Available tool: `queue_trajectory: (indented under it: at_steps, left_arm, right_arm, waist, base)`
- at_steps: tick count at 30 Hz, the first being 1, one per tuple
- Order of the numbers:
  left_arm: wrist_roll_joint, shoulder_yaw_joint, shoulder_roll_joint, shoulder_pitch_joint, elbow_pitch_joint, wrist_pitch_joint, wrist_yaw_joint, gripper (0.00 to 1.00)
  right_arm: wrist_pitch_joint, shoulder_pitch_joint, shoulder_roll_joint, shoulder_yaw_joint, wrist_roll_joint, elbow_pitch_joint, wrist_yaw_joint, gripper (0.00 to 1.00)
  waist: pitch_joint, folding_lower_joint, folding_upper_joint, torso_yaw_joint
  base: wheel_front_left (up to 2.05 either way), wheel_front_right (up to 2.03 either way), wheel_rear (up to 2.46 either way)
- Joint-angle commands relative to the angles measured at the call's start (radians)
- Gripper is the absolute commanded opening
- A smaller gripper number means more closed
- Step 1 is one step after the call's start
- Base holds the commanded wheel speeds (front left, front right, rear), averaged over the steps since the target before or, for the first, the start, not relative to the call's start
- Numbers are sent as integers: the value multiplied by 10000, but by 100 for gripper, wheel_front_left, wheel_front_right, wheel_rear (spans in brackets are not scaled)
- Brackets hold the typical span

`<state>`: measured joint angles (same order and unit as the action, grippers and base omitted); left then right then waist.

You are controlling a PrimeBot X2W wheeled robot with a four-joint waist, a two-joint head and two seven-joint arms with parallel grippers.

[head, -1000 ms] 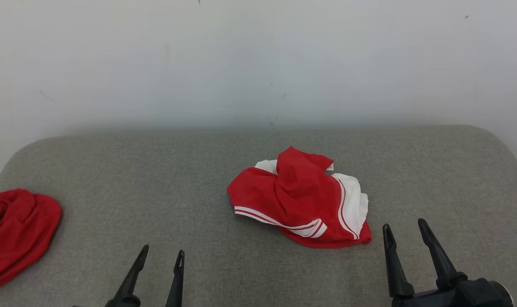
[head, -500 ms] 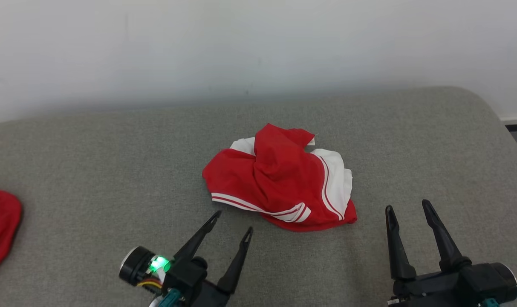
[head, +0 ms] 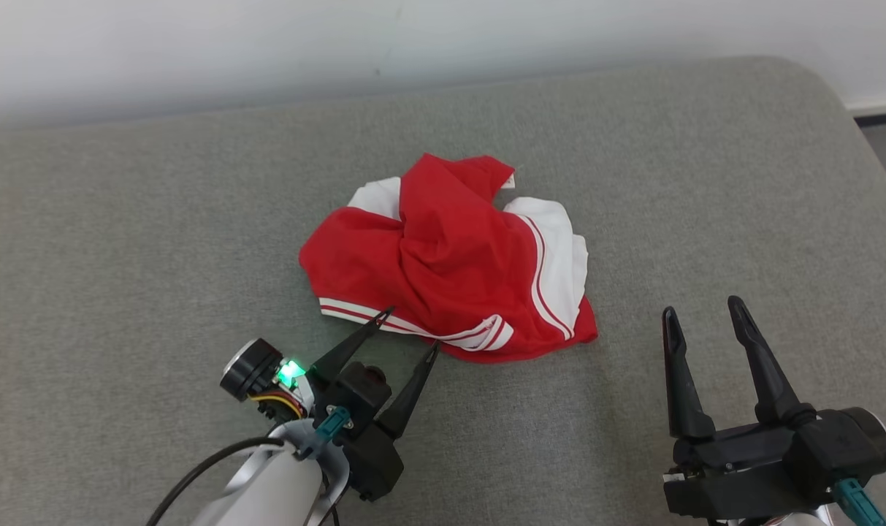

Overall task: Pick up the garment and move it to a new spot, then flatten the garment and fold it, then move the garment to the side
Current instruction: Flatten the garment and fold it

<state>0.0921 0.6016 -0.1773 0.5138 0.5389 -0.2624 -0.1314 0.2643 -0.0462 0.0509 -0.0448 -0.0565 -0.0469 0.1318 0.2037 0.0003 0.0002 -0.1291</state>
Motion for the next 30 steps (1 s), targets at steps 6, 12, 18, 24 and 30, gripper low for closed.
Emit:
queue_trajectory:
  at_steps: [6, 12, 18, 24, 30]
  left_arm:
    - [-379, 597, -100, 748, 417, -20, 18, 100]
    - [-260, 1344, -97, 1046, 449, -20, 18, 100]
    - [548, 2230, -107, 1451, 569, -20, 20, 83]
    - [1305, 2839, -94, 1686, 66, -20, 18, 0]
    - [2432, 2913, 68, 1840, -660, -20, 20, 0]
  right_arm:
    - [12, -280, -7, 51, -80, -27, -22, 100]
    - [12, -403, -9, 19, -147, -27, -22, 100]
    - [13, -513, -7, 13, -235, -25, -22, 100]
    - [13, -421, -6, 33, -318, 101, -22, 100]
    - [13, -210, -4, 43, -363, 219, -22, 100]
  waist:
    - [733, -3, -2, -367]
    - [846, -3, -2, -460]
    - [946, -3, -2, -606]
    - [663, -3, -2, -790]
    - [18, -3, -2, -937]
  base:
    - [0, 0, 0]
    - [0, 0, 0]
    - [0, 0, 0]
    - [0, 0, 0]
    - [0, 0, 0]
